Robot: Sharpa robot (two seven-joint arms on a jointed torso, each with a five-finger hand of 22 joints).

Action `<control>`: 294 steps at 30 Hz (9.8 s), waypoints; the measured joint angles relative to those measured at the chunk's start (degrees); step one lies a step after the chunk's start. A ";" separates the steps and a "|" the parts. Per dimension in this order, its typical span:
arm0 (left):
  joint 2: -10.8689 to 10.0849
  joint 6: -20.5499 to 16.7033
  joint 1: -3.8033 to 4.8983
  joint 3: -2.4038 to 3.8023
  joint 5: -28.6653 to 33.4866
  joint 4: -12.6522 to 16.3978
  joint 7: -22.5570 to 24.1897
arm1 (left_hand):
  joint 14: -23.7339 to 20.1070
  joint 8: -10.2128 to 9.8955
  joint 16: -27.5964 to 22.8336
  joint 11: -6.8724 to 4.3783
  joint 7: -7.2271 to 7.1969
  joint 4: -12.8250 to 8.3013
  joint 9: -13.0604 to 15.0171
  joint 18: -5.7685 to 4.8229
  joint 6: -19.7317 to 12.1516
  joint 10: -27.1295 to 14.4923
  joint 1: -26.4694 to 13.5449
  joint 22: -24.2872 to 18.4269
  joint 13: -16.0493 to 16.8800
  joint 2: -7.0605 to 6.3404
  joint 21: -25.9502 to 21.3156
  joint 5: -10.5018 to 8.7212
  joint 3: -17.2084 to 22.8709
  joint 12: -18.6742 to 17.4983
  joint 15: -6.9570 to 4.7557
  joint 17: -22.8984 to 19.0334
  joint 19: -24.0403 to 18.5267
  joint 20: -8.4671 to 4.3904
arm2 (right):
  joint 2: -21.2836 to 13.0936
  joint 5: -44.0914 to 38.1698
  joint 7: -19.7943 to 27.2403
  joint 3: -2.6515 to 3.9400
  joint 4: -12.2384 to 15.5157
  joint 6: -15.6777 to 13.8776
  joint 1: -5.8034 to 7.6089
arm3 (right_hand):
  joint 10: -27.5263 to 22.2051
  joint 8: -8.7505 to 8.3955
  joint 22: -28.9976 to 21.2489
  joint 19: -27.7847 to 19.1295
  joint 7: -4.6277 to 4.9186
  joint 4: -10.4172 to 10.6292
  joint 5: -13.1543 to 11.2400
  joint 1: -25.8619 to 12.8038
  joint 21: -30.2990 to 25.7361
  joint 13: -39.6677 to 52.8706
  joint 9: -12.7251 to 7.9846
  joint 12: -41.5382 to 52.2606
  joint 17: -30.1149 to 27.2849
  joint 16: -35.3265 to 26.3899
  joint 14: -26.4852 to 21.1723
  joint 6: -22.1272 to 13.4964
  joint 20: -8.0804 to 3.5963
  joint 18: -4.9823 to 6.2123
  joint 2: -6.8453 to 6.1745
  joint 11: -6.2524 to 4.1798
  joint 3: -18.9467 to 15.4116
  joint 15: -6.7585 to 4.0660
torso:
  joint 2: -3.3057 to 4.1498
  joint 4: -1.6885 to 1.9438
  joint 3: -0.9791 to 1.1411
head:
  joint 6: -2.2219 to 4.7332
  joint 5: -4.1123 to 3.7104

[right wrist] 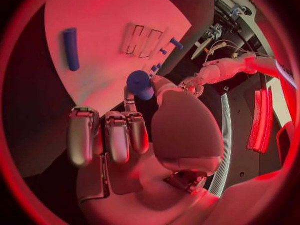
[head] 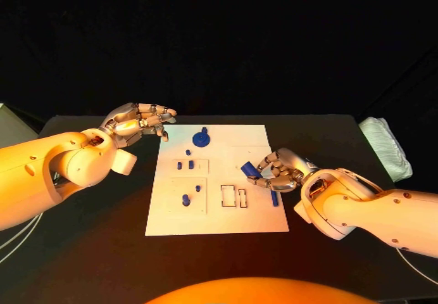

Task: Assemble the parts on the task board

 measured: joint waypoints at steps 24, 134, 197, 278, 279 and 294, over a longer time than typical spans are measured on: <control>0.24 0.14 0.01 0.00 -0.04 0.07 -0.47 | 0.00 -0.02 0.00 0.00 -0.01 0.16 -0.09 0.01 -0.43 -0.42 0.00 -0.14 -0.05 0.00 -0.24 0.00 0.16 0.00 0.00 -0.01 0.21 0.21 | 6.81 5.47 -2.92 -0.22 -2.28 8.91 -1.72 | 0.01 0.51 -0.02 -0.01 -0.02 -0.12 -3.07 -6.58 1.52 0.00 0.07 0.63 0.00 0.55 0.00 -0.02 0.01 -0.01 1.00 0.02 2.98 0.02 | 0.10 -0.01 0.01 | -0.35 0.73; -0.13 0.15 0.02 0.00 -0.06 0.11 -2.38 | -0.21 0.19 0.00 0.21 -0.01 1.50 -0.19 0.01 -0.84 -1.04 -0.01 -0.64 -0.07 0.45 -0.89 0.00 -0.07 0.43 0.21 -0.01 0.41 0.41 | 6.94 4.68 2.76 -0.17 -4.19 14.61 -3.09 | -0.20 8.86 0.01 0.00 -3.05 -2.66 -12.02 4.25 0.89 -0.01 1.60 0.20 0.00 0.54 -0.01 0.81 -0.40 0.00 -0.62 -0.19 -2.87 0.03 | 0.12 -0.07 0.10 | -1.26 1.29; -0.58 0.16 0.02 0.00 -0.09 0.07 -2.63 | -0.21 0.45 0.00 0.21 -0.01 1.50 -0.18 0.01 -0.84 -1.03 0.28 -0.73 -0.06 0.73 -0.89 0.00 -0.07 0.39 0.21 -0.01 0.41 0.41 | 7.13 -2.00 1.72 -0.12 -3.54 9.28 -3.26 | 0.02 8.87 -0.04 0.00 -3.89 -4.16 -14.79 7.51 2.00 -0.01 0.85 1.58 -0.01 0.53 -0.21 2.07 -0.83 0.00 -1.28 -0.81 5.29 -0.60 | 0.13 -0.05 0.07 | -1.89 1.57; -0.81 0.39 -0.03 0.00 -0.03 0.38 -0.33 | -1.02 0.85 0.22 0.21 0.19 1.90 -0.21 0.01 -1.04 -1.03 0.98 -1.24 -0.06 0.98 -1.78 0.00 -0.15 0.84 0.20 -0.21 0.61 0.20 | -5.48 -10.91 -0.14 -0.41 -3.16 4.47 -5.76 | -0.09 4.24 0.01 0.00 -1.37 -0.06 -10.66 4.71 -5.04 0.02 -0.44 -4.61 0.00 -1.01 0.00 -0.45 1.05 0.00 -1.30 1.54 -11.82 1.24 | 0.19 -0.14 0.07 | -0.42 -0.11; -0.82 0.41 -0.03 0.00 -0.03 0.38 -0.33 | -1.02 0.85 0.22 0.21 0.19 1.90 -0.21 0.01 -1.04 -1.03 0.98 -1.24 -0.06 0.98 -1.78 0.00 -0.15 0.83 0.20 -0.21 0.61 0.20 | -5.23 -11.07 -0.28 -0.40 -3.31 4.48 -5.79 | -0.09 4.26 0.01 -0.01 -1.54 -0.06 -10.53 4.77 -5.04 0.02 -0.41 -4.61 0.00 -1.01 0.00 -0.28 1.05 0.00 -1.24 1.54 -11.82 1.24 | 0.20 -0.14 0.07 | -0.42 -0.11; -0.91 0.59 -0.03 0.00 -0.03 0.36 -0.43 | -1.02 0.85 0.22 0.21 0.19 1.90 -0.26 0.01 -1.04 -1.03 0.98 -1.23 -0.06 0.98 -1.77 0.00 -0.15 1.05 0.20 -0.21 0.61 0.20 | -2.32 -14.38 -1.12 -0.02 -4.23 4.59 -6.50 | 0.12 4.09 0.00 0.00 -1.91 -1.96 -10.98 14.20 -5.05 0.01 -1.18 -4.62 0.00 -1.01 0.10 0.31 0.20 0.00 -1.19 0.93 1.65 0.71 | 0.23 -0.17 0.11 | -0.85 0.41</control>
